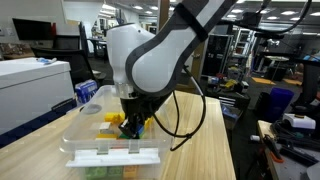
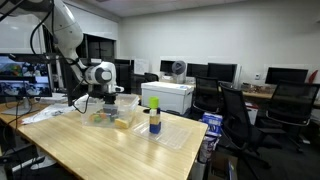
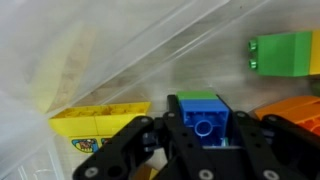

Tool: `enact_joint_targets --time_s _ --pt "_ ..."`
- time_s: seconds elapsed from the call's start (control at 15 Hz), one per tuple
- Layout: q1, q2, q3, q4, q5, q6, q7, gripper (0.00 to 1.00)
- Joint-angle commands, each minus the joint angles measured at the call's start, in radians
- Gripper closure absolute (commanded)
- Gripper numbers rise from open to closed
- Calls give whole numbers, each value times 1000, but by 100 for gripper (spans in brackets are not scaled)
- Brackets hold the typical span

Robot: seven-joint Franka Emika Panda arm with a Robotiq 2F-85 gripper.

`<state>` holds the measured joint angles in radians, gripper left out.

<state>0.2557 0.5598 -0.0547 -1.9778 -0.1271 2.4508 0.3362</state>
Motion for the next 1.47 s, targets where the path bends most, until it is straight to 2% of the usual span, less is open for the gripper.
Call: enact_joint_targets --time_s 0.0,0.2,0.53,1.0,1.4 --pt "-4 -59 -2 0 -15 -91 19 89" --pt "-14 -82 1 14 -17 -144 21 89" --pt "-33 -133 -6 14 -4 -165 35 89" --pt "-107 -318 -3 71 38 -286 60 89" --pt "-182 -370 -23 152 33 -375 152 89"
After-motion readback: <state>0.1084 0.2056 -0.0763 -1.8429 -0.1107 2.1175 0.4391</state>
